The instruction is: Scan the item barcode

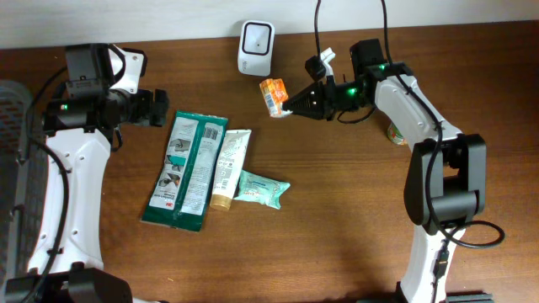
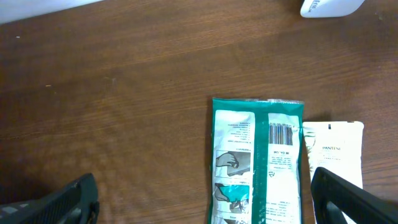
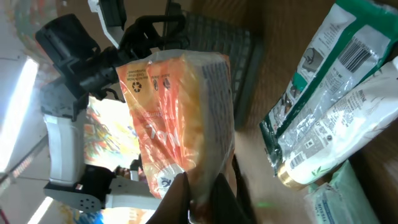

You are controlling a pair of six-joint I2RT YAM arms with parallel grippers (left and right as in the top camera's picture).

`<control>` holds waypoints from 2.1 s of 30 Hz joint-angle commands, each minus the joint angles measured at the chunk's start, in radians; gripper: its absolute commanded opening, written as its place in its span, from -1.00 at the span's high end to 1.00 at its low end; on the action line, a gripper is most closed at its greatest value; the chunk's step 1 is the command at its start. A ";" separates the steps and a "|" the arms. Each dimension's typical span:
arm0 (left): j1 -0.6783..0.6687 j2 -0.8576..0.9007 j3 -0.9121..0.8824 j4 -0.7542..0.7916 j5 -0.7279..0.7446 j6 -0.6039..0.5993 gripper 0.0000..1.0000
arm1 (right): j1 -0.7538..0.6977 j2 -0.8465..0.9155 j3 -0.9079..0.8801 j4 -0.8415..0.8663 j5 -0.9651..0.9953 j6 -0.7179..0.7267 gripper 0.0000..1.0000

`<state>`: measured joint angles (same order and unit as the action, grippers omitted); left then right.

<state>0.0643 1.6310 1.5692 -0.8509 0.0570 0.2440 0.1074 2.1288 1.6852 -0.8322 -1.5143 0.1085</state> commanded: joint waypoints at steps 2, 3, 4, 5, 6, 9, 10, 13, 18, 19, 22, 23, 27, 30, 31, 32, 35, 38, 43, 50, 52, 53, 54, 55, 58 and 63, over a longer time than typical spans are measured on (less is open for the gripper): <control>0.002 -0.003 0.004 0.001 0.018 0.016 -0.98 | 0.003 -0.028 0.023 0.004 -0.037 0.065 0.91; 0.002 -0.003 0.004 0.001 0.018 0.016 -0.99 | 0.003 -0.028 0.023 0.008 -0.037 0.065 0.92; 0.002 -0.003 0.004 0.001 0.018 0.016 -0.98 | 0.003 -0.028 0.023 0.014 -0.037 0.065 0.92; 0.002 -0.003 0.004 0.001 0.018 0.016 -0.98 | 0.003 -0.028 0.023 0.014 -0.037 0.065 0.91; 0.002 -0.003 0.004 0.001 0.018 0.016 -0.98 | 0.004 -0.028 0.023 0.015 -0.037 0.065 0.92; 0.002 -0.003 0.004 0.001 0.018 0.016 -0.98 | 0.003 -0.028 0.023 0.046 -0.012 0.065 0.92; 0.002 -0.003 0.004 0.001 0.018 0.016 -0.98 | 0.004 -0.028 0.023 0.052 0.013 0.065 0.92; 0.002 -0.003 0.004 0.001 0.018 0.016 -0.98 | 0.007 -0.028 0.023 0.051 0.141 0.065 0.92; 0.002 -0.003 0.004 0.001 0.018 0.016 -0.98 | 0.104 -0.028 0.090 0.035 0.514 0.114 0.92; 0.002 -0.003 0.004 0.001 0.018 0.016 -0.98 | 0.124 -0.028 0.155 -0.004 0.614 0.114 0.92; 0.002 -0.003 0.004 0.001 0.018 0.016 -0.98 | 0.189 -0.028 0.374 -0.127 0.997 0.113 0.92; 0.002 -0.003 0.004 0.001 0.018 0.016 -0.98 | 0.222 -0.028 0.445 -0.141 1.154 0.109 0.92; 0.002 -0.003 0.004 0.001 0.018 0.016 -0.98 | 0.347 -0.010 0.498 0.098 1.688 -0.026 0.92; 0.002 -0.003 0.004 0.001 0.018 0.016 -0.98 | 0.402 0.078 0.497 0.371 1.943 -0.260 0.92; 0.002 -0.003 0.004 0.001 0.018 0.016 -0.98 | 0.405 0.112 0.497 0.440 1.985 -0.336 0.92; 0.002 -0.003 0.004 0.001 0.018 0.016 -0.98 | 0.405 0.144 0.497 0.502 2.024 -0.400 0.92; 0.002 -0.003 0.004 0.001 0.018 0.016 -0.98 | 0.401 0.288 0.497 0.716 2.053 -0.646 0.92; 0.002 -0.003 0.004 0.001 0.018 0.016 -0.98 | 0.401 0.399 0.497 0.803 2.054 -0.814 0.92; 0.002 -0.003 0.004 0.001 0.018 0.016 -0.99 | 0.401 0.443 0.497 0.822 2.076 -0.835 0.92; 0.002 -0.003 0.004 0.001 0.018 0.016 -0.99 | 0.401 0.430 0.497 0.829 2.095 -0.833 0.92; 0.002 -0.003 0.004 0.001 0.018 0.016 -0.98 | 0.402 0.410 0.497 0.824 2.090 -0.773 0.92; 0.002 -0.003 0.004 0.001 0.018 0.016 -0.98 | 0.402 0.395 0.498 0.811 2.073 -0.742 0.92; 0.002 -0.003 0.004 0.001 0.018 0.016 -0.98 | 0.401 0.378 0.498 0.794 2.060 -0.716 0.92; 0.002 -0.003 0.004 0.001 0.018 0.016 -0.98 | 0.401 0.363 0.498 0.779 2.052 -0.698 0.92; 0.002 -0.003 0.004 0.001 0.018 0.016 -0.98 | 0.397 0.285 0.498 0.659 1.975 -0.558 0.92; 0.002 -0.003 0.004 0.001 0.018 0.016 -0.98 | 0.285 0.127 0.498 0.378 1.398 -0.193 0.92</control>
<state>0.0643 1.6310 1.5692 -0.8513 0.0570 0.2440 0.4789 2.3619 2.1761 -0.3779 0.2779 -0.3260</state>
